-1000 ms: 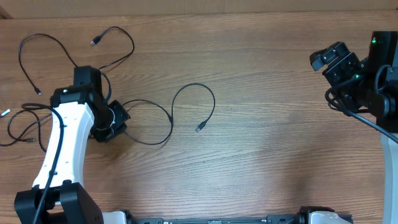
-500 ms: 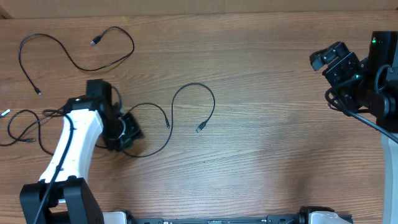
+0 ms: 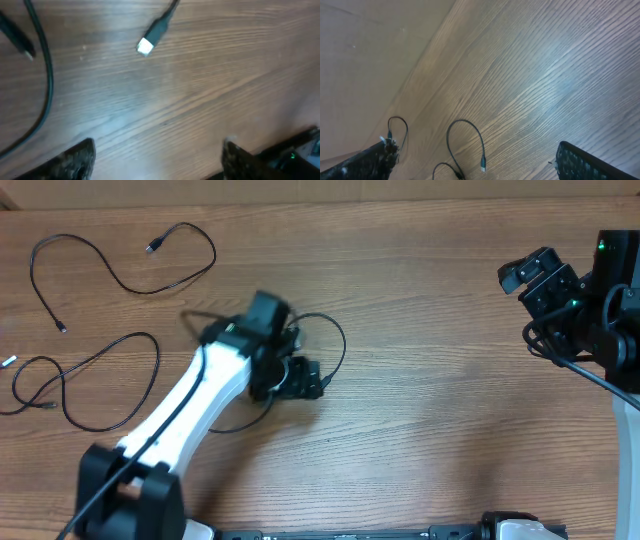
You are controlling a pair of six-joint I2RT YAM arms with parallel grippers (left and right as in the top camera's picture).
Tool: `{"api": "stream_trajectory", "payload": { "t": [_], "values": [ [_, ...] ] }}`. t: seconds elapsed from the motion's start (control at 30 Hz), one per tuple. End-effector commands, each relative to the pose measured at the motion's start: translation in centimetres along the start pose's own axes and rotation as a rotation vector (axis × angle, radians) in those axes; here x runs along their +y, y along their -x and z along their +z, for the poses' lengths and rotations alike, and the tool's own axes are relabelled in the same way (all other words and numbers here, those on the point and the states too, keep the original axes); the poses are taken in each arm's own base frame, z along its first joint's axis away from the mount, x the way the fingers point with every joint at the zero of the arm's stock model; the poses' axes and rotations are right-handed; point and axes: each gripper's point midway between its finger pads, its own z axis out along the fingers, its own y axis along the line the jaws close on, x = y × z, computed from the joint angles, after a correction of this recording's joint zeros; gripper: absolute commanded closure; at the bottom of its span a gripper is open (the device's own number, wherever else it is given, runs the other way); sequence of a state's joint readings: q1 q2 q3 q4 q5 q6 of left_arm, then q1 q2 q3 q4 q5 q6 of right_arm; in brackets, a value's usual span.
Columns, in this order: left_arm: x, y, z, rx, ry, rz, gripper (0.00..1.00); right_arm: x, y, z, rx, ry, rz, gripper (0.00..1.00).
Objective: Untangle cables
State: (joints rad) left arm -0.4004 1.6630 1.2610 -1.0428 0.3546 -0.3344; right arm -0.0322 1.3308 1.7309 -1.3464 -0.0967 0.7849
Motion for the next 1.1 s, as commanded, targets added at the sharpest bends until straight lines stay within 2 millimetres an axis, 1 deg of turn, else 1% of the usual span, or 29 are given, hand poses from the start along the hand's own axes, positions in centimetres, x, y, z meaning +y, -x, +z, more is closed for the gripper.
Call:
{"api": "stream_trajectory", "payload": {
  "t": [0.0, 0.03, 0.13, 0.17, 0.23, 0.27, 0.3, 0.33, 0.4, 0.47, 0.5, 0.57, 0.67, 0.83, 0.9, 0.93, 0.97, 1.07],
  "values": [
    [-1.2, 3.0, -0.7, 0.015, 0.107, 0.052, 0.06, 0.0, 0.3, -0.2, -0.017, 0.002, -0.004, 0.00],
    [-1.4, 3.5, -0.7, 0.029, 0.145, 0.059, 0.00, 0.0, 0.3, -0.2, -0.017, 0.002, -0.004, 0.00],
    [-2.2, 6.2, 0.5, 0.021, 0.213, 0.092, 0.00, 0.0, 0.3, -0.2, -0.017, 0.002, -0.004, 0.00],
    [-2.7, 7.6, 1.4, -0.004, 0.217, 0.108, 0.00, 0.0, 0.3, -0.2, -0.017, 0.002, -0.004, 0.00],
    [-2.9, 9.2, 3.1, -0.038, 0.222, 0.126, 0.00, 0.0, 0.3, -0.2, -0.017, 0.002, -0.004, 0.00],
    [-3.1, 9.7, 3.9, -0.046, 0.216, 0.131, 0.06, 0.0, 0.3, -0.2, -0.017, 0.002, -0.004, 0.00],
    [-3.1, 10.0, 4.6, -0.047, 0.212, 0.122, 0.15, 0.0, 0.3, -0.2, -0.017, 0.002, -0.004, 0.00],
    [-3.0, 10.2, 5.3, -0.045, 0.214, 0.106, 0.18, 0.0, 0.3, -0.2, -0.017, 0.002, -0.004, 0.00],
    [-2.6, 10.4, 6.5, -0.034, 0.219, 0.084, 0.19, 0.0, 0.3, -0.2, -0.017, 0.002, -0.004, 0.00],
    [-2.1, 10.5, 7.6, -0.019, 0.230, 0.078, 0.31, 0.0, 0.3, -0.2, -0.017, 0.002, -0.004, 0.00],
    [-1.9, 10.4, 7.9, -0.012, 0.237, 0.077, 0.33, 0.0, 0.3, -0.2, -0.017, 0.002, -0.004, 0.00],
    [-1.3, 10.3, 8.6, 0.002, 0.262, 0.072, 0.32, 0.0, 0.3, -0.2, -0.017, 0.002, -0.004, 0.00],
    [-0.7, 10.2, 9.0, 0.005, 0.302, 0.078, 0.32, 0.0, 0.3, -0.2, -0.017, 0.002, -0.004, 0.00],
    [-1.4, 9.4, 9.6, 0.015, 0.319, 0.110, 0.33, 0.0, 0.3, -0.2, -0.017, 0.002, -0.004, 0.00],
    [-1.1, 9.1, 9.8, 0.008, 0.367, 0.128, 0.32, 0.0, 0.3, -0.2, -0.017, 0.002, -0.004, 0.00],
    [-0.8, 9.1, 9.9, 0.004, 0.391, 0.134, 0.33, 0.0, 0.3, -0.2, -0.017, 0.002, -0.004, 0.00],
    [-0.7, 9.0, 10.0, 0.002, 0.401, 0.139, 0.36, 0.0, 0.3, -0.2, -0.017, 0.002, -0.004, 0.00],
    [-0.9, 8.6, 10.8, 0.012, 0.400, 0.150, 0.38, 0.0, 0.3, -0.2, -0.017, 0.002, -0.004, 0.00]
  ]
}}
